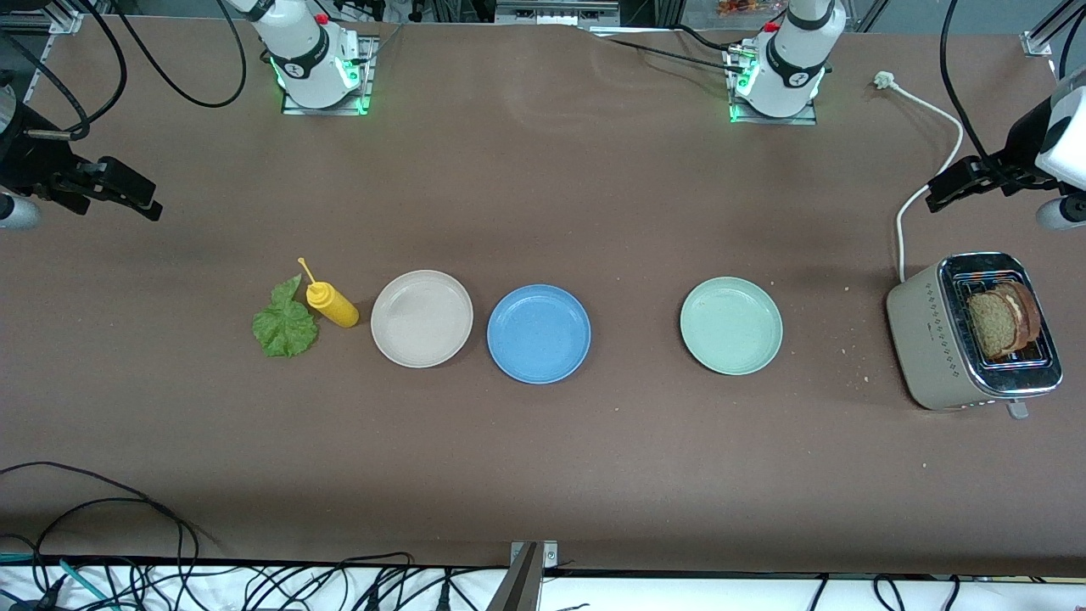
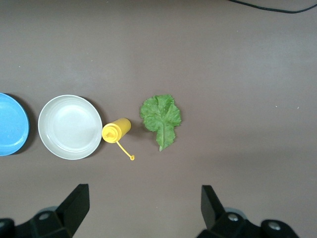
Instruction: Make sandwich in blue plate with both arms
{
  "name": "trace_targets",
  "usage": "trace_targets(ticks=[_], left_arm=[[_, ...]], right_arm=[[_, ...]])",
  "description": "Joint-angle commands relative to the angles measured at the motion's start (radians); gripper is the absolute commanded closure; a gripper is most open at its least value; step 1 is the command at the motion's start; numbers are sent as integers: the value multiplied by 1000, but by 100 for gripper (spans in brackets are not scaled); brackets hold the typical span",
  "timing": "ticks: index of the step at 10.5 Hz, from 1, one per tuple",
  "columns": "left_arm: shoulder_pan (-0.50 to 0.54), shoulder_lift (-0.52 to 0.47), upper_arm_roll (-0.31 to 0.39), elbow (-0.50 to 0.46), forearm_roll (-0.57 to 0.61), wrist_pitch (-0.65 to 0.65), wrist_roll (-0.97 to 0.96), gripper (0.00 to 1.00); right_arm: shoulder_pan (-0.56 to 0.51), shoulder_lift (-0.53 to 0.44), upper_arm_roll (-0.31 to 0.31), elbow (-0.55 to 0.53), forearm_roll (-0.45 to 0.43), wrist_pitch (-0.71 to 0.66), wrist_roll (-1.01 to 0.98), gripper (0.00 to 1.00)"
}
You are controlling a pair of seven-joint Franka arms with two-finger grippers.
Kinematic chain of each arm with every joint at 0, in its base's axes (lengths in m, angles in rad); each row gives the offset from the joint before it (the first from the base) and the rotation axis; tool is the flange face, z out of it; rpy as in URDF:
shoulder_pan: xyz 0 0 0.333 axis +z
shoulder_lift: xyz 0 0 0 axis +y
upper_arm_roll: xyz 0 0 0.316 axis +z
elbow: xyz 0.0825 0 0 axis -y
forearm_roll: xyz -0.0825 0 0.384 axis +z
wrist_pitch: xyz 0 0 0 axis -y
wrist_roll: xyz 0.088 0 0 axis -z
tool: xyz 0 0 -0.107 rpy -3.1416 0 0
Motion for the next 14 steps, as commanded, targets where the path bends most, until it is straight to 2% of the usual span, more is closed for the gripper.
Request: trace_targets(ticks=[1,6,8,14], left_arm=[[6,-2,-3,0,-20,41,112,0],[4,-5,-4,0,-30,39,199,0],[16,-8,3,0,-124,21,197,0],[15,-6,2,1,-122,15,190,0]], right_arm=[[-4,3,-5,20,-1,-29,3,0],[-4,6,-6,25,-1,-29,2,0],[-4,8,-18,25,-1,-29,-6,0],[-1,3,-12,25,-1,-29,-6,0]])
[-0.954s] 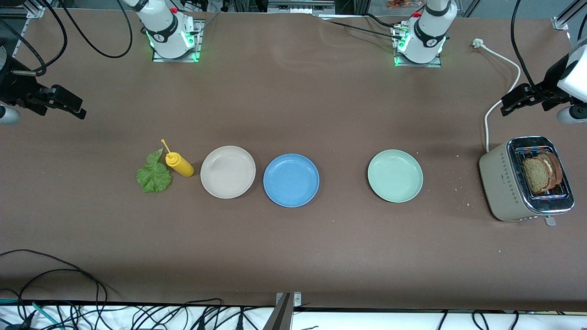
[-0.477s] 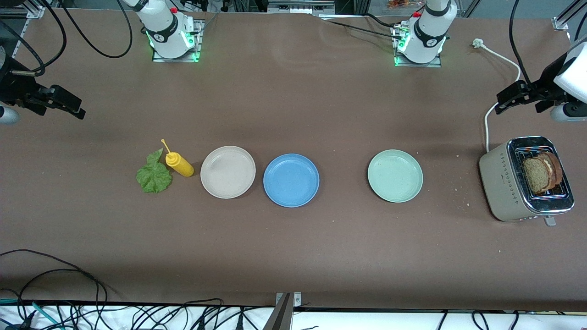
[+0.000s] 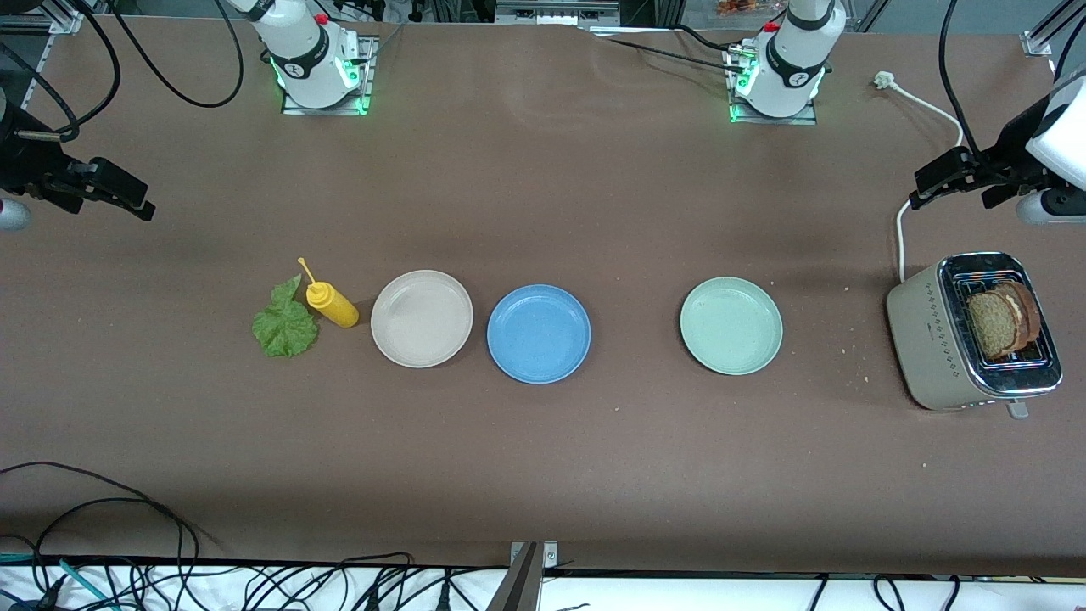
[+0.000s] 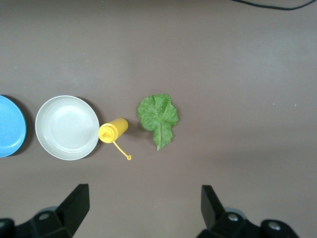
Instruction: Make sandwich in blue plate with both arms
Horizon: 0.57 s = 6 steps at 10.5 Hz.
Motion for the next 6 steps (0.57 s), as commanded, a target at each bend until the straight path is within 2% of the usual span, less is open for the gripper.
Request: trace_targets(ticks=[1,6], left_arm=[[9,-7,1,1,-27,-12,21,0],[19,-6,7,1,-27,-12,27,0]], right_arm=[[0,2,2,25,-1,-26,-5,0],[-2,4,-1,25,0,-24,-5,0]])
